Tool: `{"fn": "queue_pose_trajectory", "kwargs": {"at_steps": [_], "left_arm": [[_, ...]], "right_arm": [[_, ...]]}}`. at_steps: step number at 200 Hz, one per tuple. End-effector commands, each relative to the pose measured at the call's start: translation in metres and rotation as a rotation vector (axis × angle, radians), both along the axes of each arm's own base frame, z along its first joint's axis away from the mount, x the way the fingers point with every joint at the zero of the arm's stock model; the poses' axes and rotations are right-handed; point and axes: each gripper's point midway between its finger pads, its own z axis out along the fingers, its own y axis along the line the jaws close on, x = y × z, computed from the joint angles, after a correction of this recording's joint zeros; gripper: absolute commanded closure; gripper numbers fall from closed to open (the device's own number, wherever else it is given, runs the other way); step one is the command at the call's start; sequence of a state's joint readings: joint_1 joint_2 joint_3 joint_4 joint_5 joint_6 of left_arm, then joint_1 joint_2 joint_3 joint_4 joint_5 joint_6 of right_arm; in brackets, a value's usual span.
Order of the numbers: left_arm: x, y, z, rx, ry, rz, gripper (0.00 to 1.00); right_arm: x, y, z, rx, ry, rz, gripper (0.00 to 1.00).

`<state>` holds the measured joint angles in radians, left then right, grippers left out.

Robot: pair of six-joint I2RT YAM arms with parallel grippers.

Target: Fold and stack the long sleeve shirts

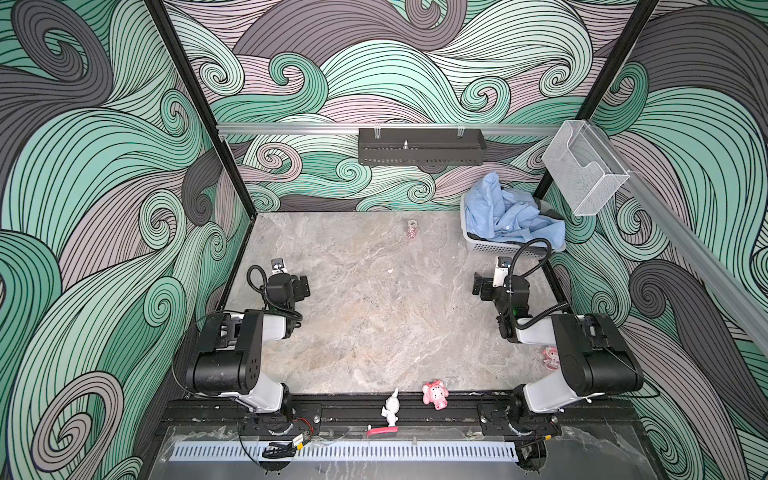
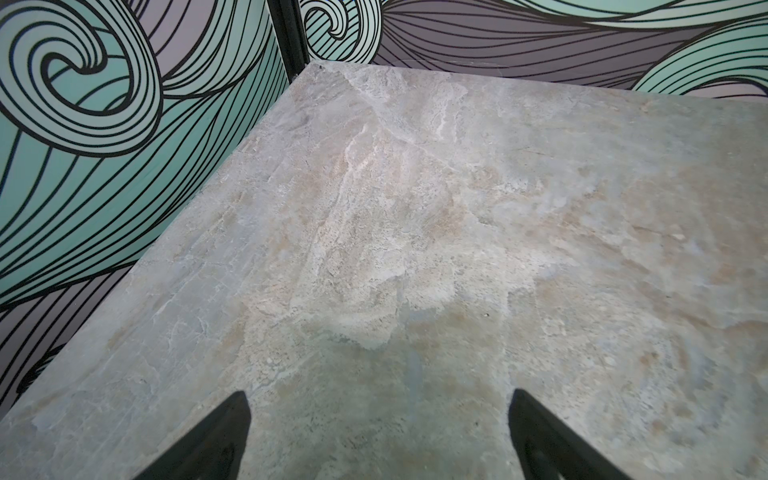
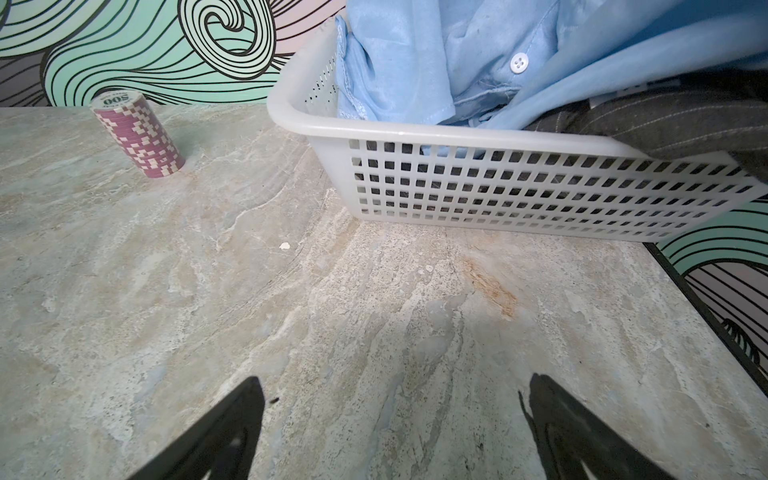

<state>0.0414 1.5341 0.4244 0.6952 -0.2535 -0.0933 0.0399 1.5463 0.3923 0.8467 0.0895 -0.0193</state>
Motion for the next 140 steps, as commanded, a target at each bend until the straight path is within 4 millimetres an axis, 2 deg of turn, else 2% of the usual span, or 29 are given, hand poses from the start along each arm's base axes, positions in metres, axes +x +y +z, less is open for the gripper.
{"fn": "queue_pose_trajectory", "kwargs": {"at_steps": [1, 31, 46, 53, 59, 72, 79, 92, 107, 128, 132, 140], "left_arm": [[0.008, -0.001, 0.015, -0.003, -0.037, 0.000, 0.02], [0.008, 0.000, 0.015, -0.003, -0.038, 0.002, 0.01], [0.009, 0.001, 0.023, 0.023, -0.058, 0.002, 0.01], [0.011, 0.003, 0.037, 0.044, -0.080, 0.007, 0.02], [0.010, 0.004, 0.044, 0.053, -0.047, 0.021, 0.02], [0.002, 0.017, 0.084, -0.035, 0.001, 0.172, 0.05], [0.002, 0.021, 0.106, -0.089, -0.005, 0.230, 0.09], [0.012, 0.005, 0.135, -0.163, 0.018, 0.162, 0.16], [0.020, -0.016, 0.162, -0.271, 0.057, 0.091, 0.18], [0.016, -0.044, 0.176, -0.333, 0.164, 0.026, 0.18], [0.015, -0.048, 0.177, -0.329, 0.180, 0.013, 0.17], [0.014, -0.059, 0.179, -0.313, 0.205, -0.019, 0.13]], "right_arm": [[0.004, 0.000, 0.008, -0.001, -0.020, 0.005, 0.01], [0.005, 0.000, 0.007, 0.008, -0.016, 0.009, 0.01], [0.005, 0.017, 0.023, -0.004, -0.051, 0.109, 0.03], [0.004, 0.016, 0.033, -0.021, -0.010, 0.084, 0.03], [0.004, 0.012, 0.052, -0.019, 0.001, 0.048, 0.02], [0.003, -0.005, 0.089, 0.091, -0.013, -0.085, 0.01], [0.005, -0.009, 0.105, 0.132, -0.023, -0.120, 0.03], [0.008, -0.010, 0.132, 0.173, -0.005, -0.154, 0.07], [0.008, -0.024, 0.149, 0.221, 0.081, -0.268, 0.07], [0.023, -0.028, 0.161, 0.290, 0.180, -0.301, 0.05], [0.023, -0.029, 0.155, 0.299, 0.223, -0.313, 0.05], [0.031, -0.029, 0.155, 0.330, 0.244, -0.315, 0.02]]}}
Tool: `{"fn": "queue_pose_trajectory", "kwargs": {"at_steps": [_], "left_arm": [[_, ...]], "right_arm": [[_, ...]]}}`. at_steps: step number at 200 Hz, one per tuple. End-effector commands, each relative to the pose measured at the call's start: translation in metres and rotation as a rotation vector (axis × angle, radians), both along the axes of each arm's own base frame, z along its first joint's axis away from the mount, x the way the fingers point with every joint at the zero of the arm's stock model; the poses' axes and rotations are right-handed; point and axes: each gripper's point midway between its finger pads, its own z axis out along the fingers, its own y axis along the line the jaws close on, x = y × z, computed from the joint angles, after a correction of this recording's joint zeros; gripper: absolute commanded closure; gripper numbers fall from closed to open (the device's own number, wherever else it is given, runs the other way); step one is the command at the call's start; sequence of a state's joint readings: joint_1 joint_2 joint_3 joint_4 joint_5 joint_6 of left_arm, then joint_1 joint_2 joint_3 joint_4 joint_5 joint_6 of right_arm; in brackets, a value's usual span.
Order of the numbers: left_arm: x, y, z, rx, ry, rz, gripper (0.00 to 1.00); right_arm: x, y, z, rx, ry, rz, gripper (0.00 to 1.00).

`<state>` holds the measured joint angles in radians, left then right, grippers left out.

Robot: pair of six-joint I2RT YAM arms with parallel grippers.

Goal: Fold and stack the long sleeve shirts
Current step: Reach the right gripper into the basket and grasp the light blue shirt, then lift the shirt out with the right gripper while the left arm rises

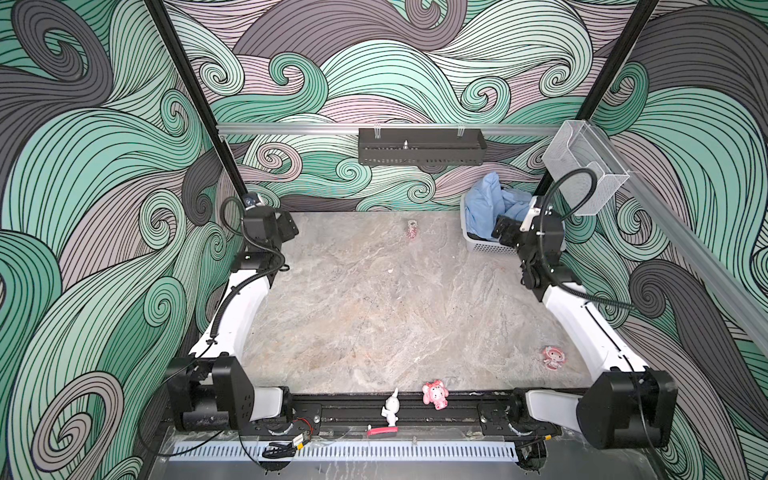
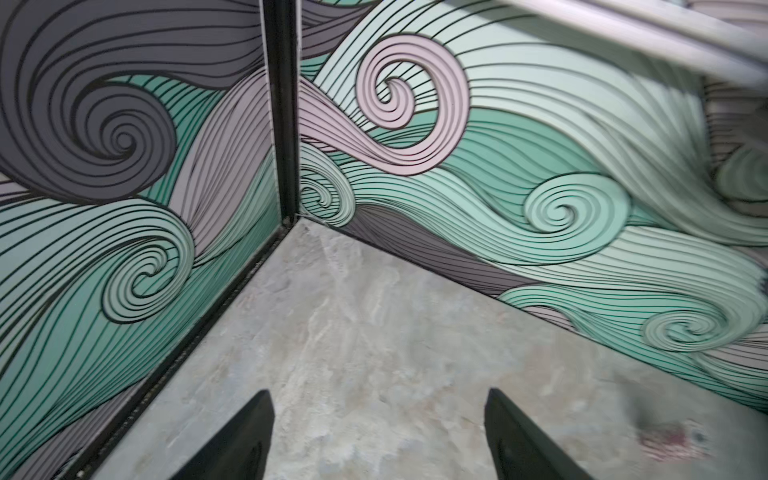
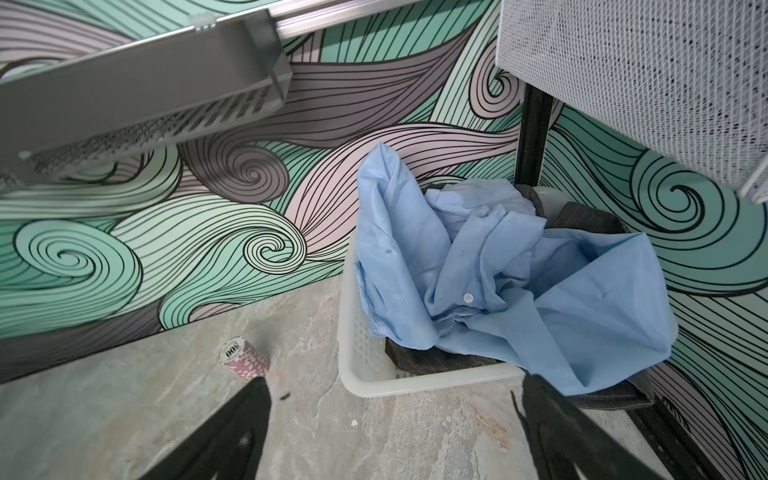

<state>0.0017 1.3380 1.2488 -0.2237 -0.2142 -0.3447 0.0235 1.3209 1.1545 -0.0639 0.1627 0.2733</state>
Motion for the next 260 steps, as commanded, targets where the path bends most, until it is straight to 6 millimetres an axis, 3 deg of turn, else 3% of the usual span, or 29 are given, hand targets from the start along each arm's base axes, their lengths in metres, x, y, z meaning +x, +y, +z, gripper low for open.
{"fn": "queue_pose_trajectory", "kwargs": {"at_steps": [1, 19, 58, 75, 85, 127, 157, 176, 190, 204, 221, 226, 237, 260], "left_arm": [[-0.036, -0.039, -0.066, -0.078, 0.361, -0.102, 0.12], [-0.039, -0.056, -0.072, -0.057, 0.402, -0.144, 0.02], [-0.042, -0.092, -0.086, -0.059, 0.441, -0.249, 0.01], [-0.043, -0.103, -0.082, -0.031, 0.440, -0.279, 0.01], [-0.040, -0.110, -0.092, 0.002, 0.474, -0.294, 0.01], [-0.040, -0.116, -0.092, 0.013, 0.485, -0.310, 0.01], [-0.040, -0.116, -0.090, 0.018, 0.484, -0.312, 0.01], [-0.041, -0.116, -0.089, 0.017, 0.482, -0.316, 0.01], [-0.043, -0.116, -0.085, 0.015, 0.471, -0.318, 0.01], [-0.045, -0.116, -0.079, 0.013, 0.452, -0.319, 0.01], [-0.044, -0.117, -0.078, 0.015, 0.448, -0.325, 0.01], [-0.048, -0.117, -0.066, 0.011, 0.416, -0.327, 0.01], [-0.051, -0.117, -0.061, 0.011, 0.406, -0.329, 0.01], [-0.059, -0.115, -0.049, 0.008, 0.384, -0.332, 0.02]], "right_arm": [[-0.012, -0.011, -0.074, 0.124, 0.352, -0.082, 0.02], [0.010, -0.015, -0.083, 0.177, 0.391, -0.103, 0.01], [0.063, -0.037, -0.107, 0.220, 0.471, -0.149, 0.01], [0.088, -0.044, -0.119, 0.223, 0.490, -0.148, 0.01], [0.102, -0.047, -0.122, 0.225, 0.501, -0.143, 0.01], [0.139, -0.060, -0.138, 0.194, 0.529, -0.168, 0.01], [0.165, -0.070, -0.164, 0.185, 0.561, -0.194, 0.01], [0.176, -0.079, -0.176, 0.190, 0.569, -0.212, 0.06], [0.181, -0.085, -0.179, 0.203, 0.559, -0.219, 0.14], [0.185, -0.085, -0.173, 0.213, 0.541, -0.205, 0.26], [0.185, -0.080, -0.153, 0.221, 0.510, -0.171, 0.59], [0.184, -0.078, -0.146, 0.220, 0.501, -0.166, 0.70], [0.179, -0.073, -0.117, 0.206, 0.459, -0.150, 0.85], [0.159, -0.057, -0.043, 0.146, 0.351, -0.108, 0.99]]}}
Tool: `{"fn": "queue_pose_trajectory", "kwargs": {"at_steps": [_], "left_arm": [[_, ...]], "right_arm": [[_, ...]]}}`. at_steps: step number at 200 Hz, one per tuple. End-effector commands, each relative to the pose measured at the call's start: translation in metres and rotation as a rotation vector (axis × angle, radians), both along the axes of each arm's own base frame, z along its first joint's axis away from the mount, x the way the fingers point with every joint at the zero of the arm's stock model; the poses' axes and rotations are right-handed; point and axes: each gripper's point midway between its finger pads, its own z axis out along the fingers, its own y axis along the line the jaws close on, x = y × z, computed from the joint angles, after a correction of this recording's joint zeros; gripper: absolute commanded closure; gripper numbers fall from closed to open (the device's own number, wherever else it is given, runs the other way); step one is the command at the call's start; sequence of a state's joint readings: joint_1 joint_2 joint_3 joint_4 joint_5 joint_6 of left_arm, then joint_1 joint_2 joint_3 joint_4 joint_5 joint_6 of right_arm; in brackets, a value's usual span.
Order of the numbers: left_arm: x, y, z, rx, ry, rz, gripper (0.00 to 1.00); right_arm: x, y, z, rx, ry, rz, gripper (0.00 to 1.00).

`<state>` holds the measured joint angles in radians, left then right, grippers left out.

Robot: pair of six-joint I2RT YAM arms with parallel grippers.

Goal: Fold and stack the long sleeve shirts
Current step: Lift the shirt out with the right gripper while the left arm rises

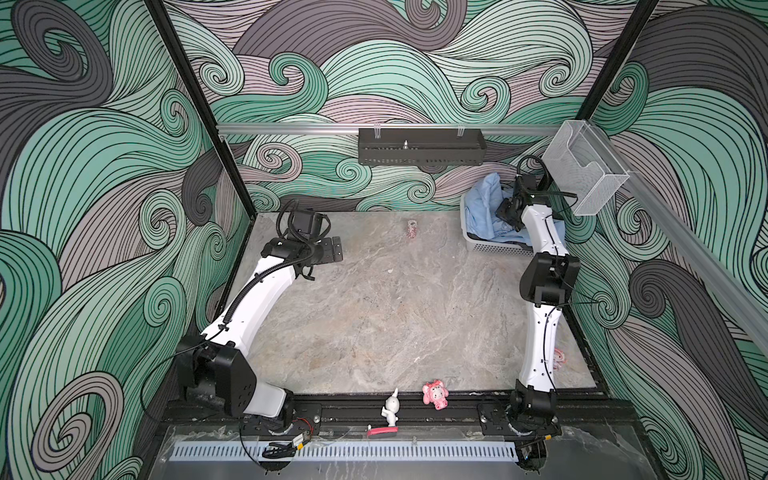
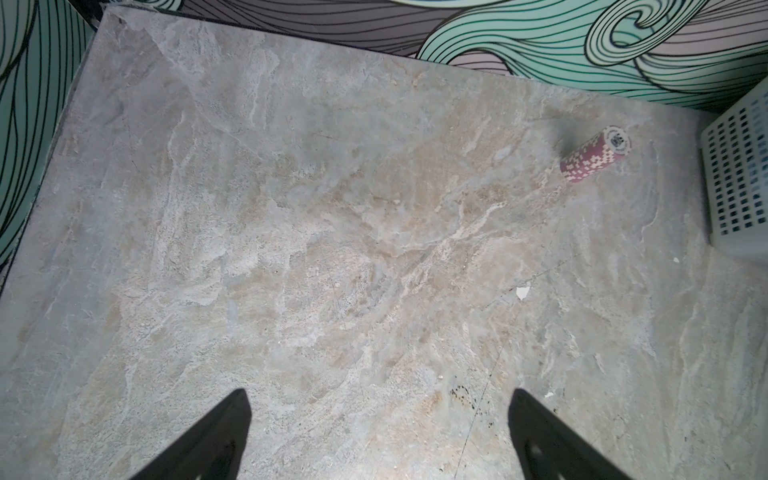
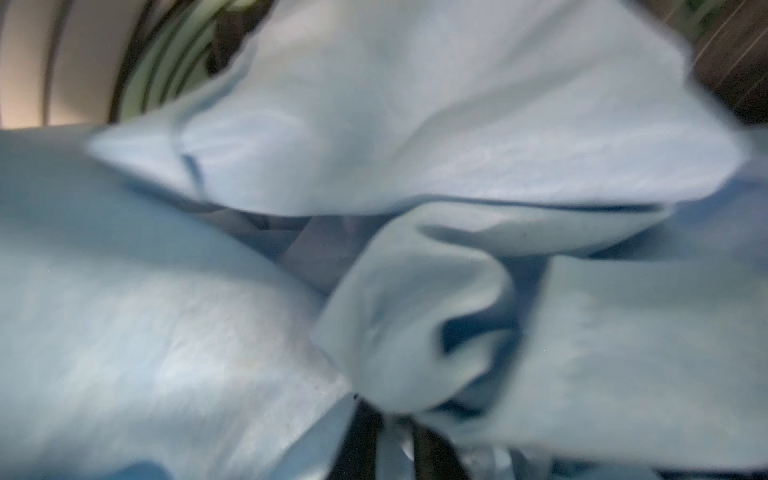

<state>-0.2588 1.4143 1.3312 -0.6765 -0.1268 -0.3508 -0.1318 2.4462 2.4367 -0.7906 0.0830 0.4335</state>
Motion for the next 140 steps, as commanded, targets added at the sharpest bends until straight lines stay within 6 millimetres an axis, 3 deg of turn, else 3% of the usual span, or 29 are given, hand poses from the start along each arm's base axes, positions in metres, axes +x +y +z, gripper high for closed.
{"fn": "queue_pose_trajectory", "kwargs": {"at_steps": [1, 31, 55, 89, 114, 140], "left_arm": [[-0.012, 0.001, 0.035, -0.007, -0.068, -0.006, 0.01], [-0.030, 0.006, 0.057, -0.028, -0.109, 0.000, 0.01], [-0.048, 0.010, 0.076, -0.046, -0.150, 0.004, 0.01], [-0.077, 0.019, 0.100, -0.057, -0.195, 0.012, 0.01], [-0.099, 0.028, 0.115, -0.064, -0.234, 0.026, 0.01], [-0.117, 0.036, 0.121, -0.064, -0.259, 0.042, 0.01]], "right_arm": [[-0.020, 0.023, 0.123, -0.064, -0.195, 0.068, 1.00], [-0.064, 0.052, 0.215, -0.120, -0.331, 0.138, 1.00], [-0.112, 0.082, 0.291, -0.155, -0.463, 0.208, 1.00], [-0.189, 0.145, 0.385, -0.186, -0.678, 0.399, 1.00], [-0.237, 0.188, 0.420, -0.157, -0.775, 0.524, 1.00], [-0.265, 0.228, 0.408, -0.103, -0.734, 0.631, 1.00]]}}
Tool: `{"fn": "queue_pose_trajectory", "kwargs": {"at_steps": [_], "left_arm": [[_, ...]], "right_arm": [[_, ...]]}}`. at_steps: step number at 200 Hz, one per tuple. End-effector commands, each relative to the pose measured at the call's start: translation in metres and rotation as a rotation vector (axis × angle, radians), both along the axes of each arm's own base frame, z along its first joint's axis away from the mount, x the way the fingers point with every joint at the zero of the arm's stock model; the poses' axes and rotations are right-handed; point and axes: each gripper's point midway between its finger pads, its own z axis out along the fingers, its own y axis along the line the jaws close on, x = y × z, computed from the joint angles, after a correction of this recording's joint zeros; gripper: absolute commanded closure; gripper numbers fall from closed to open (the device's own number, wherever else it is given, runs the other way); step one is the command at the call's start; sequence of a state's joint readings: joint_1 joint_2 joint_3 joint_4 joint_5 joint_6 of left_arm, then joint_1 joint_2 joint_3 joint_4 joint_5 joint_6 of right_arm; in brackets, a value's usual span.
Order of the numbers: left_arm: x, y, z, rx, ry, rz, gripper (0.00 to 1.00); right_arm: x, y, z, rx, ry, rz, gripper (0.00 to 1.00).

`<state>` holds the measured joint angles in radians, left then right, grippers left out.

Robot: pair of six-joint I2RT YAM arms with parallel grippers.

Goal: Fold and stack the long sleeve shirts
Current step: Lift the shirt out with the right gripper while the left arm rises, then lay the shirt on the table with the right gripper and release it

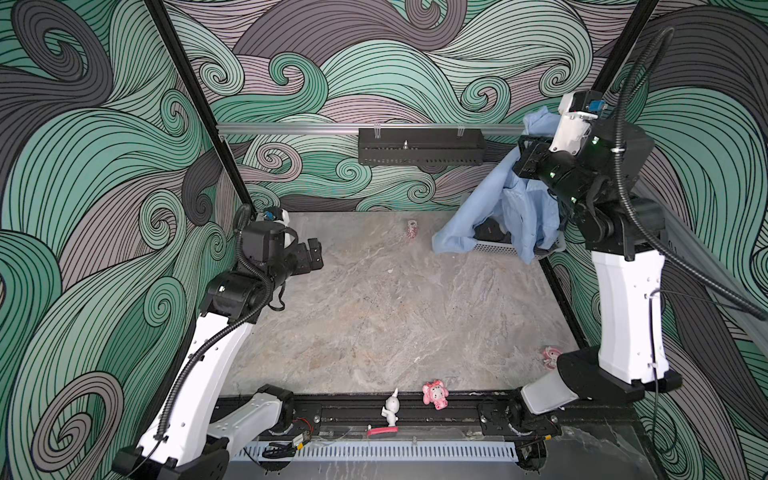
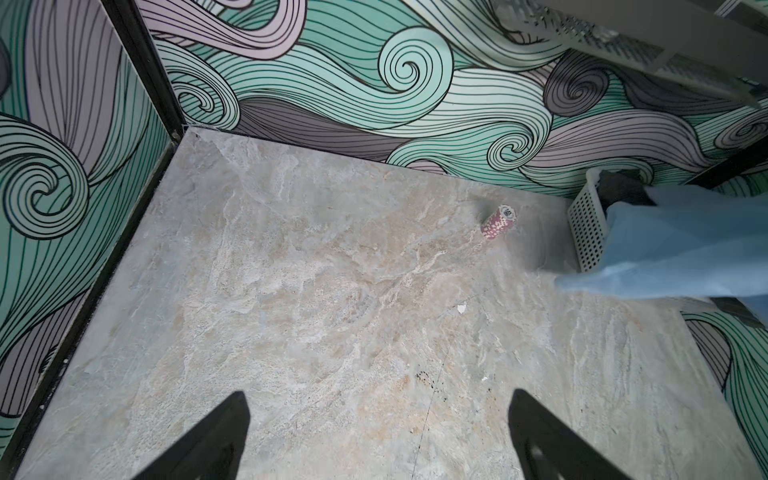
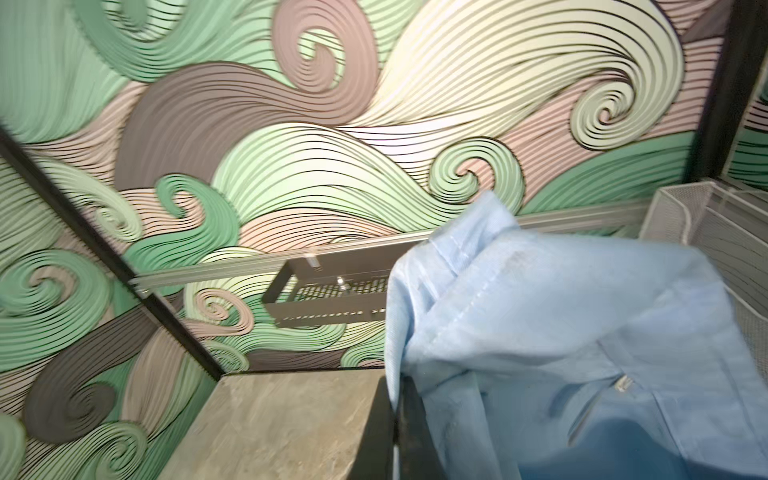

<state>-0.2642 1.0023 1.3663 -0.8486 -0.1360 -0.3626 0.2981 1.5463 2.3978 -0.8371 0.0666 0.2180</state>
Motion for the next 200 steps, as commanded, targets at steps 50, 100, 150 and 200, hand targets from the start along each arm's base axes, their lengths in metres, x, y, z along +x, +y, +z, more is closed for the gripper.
{"fn": "queue_pose_trajectory", "kwargs": {"at_steps": [50, 100, 150, 200], "left_arm": [[-0.039, 0.020, 0.012, 0.011, -0.015, 0.056, 0.01], [-0.045, 0.021, 0.025, -0.006, -0.078, 0.049, 0.01], [-0.063, 0.037, 0.053, -0.013, -0.226, 0.104, 0.01], [-0.063, 0.038, 0.036, 0.009, -0.196, 0.106, 0.02]], "right_arm": [[-0.034, 0.113, -0.042, -0.102, 0.102, 0.297, 1.00], [-0.059, 0.214, -0.010, -0.128, -0.044, 0.635, 1.00], [-0.079, 0.258, 0.041, 0.052, -0.243, 0.856, 1.00], [-0.049, 0.253, -0.031, -0.114, -0.067, 0.737, 1.00]]}}
